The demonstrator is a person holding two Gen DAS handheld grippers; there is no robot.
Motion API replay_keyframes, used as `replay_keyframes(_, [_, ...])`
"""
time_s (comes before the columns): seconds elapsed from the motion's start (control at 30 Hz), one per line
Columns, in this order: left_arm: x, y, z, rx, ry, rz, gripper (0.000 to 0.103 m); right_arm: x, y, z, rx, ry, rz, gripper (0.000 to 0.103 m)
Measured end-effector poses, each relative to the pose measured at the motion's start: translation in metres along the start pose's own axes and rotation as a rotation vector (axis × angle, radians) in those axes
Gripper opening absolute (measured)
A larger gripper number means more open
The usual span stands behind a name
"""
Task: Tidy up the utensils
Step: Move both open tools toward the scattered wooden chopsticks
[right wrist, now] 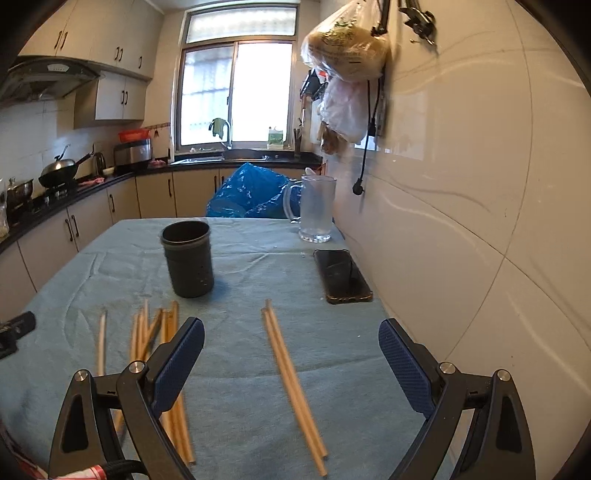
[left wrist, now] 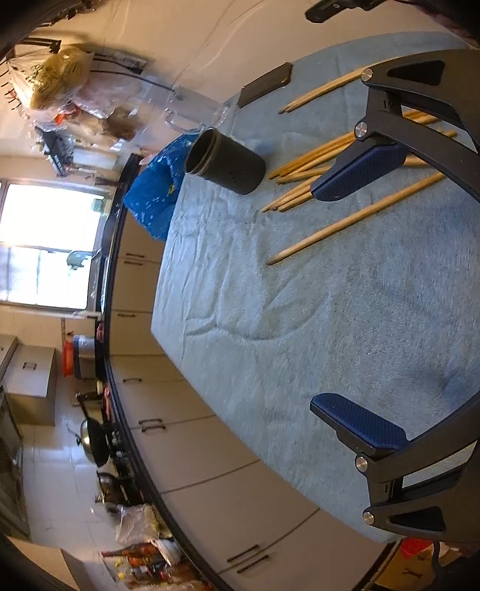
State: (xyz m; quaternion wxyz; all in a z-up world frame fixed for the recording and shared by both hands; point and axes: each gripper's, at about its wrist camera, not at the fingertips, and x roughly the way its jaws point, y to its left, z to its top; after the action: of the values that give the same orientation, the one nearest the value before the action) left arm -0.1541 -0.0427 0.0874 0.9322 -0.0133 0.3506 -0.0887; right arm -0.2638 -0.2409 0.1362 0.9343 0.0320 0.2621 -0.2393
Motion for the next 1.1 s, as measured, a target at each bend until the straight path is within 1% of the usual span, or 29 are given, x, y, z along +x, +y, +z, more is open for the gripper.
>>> replay_keyframes(0.13, [0.013,0.013,-0.002,0.017,0.034,-0.006,0.103,-0.004,0.026,0.001,-0.052,0.023,-0.023,0.097])
replay_keyframes(0.27, [0.025,0.037,0.004,0.007,0.075,-0.019,0.103,-0.008,0.050,0.007,-0.091,0.045,-0.047,0.097])
replay_keyframes(0.37, [0.028,0.054,0.017,-0.012,0.095,-0.033,0.103,-0.006,0.062,0.014,-0.073,0.094,-0.048,0.097])
replay_keyframes(0.43, [0.032,0.062,0.027,-0.008,0.102,-0.047,0.103,-0.009,0.061,0.013,-0.035,0.108,-0.055,0.097])
replay_keyframes(0.6, [0.054,0.056,0.041,0.062,0.125,-0.043,0.103,-0.009,0.041,0.007,0.049,0.130,-0.098,0.097])
replay_keyframes(0.7, [0.066,0.045,0.041,0.075,0.147,-0.069,0.103,0.002,0.024,0.005,0.062,0.153,-0.116,0.097])
replay_keyframes(0.8, [0.077,0.029,0.034,0.074,0.181,-0.075,0.103,0.016,0.004,0.001,0.063,0.160,-0.120,0.097])
replay_keyframes(0.9, [0.081,0.019,0.025,0.045,0.209,-0.075,0.103,0.035,-0.019,-0.001,0.069,0.189,-0.090,0.097])
replay_keyframes(1.1, [0.089,0.001,0.013,-0.041,0.267,-0.042,0.103,0.084,-0.057,-0.006,0.042,0.229,0.034,0.097])
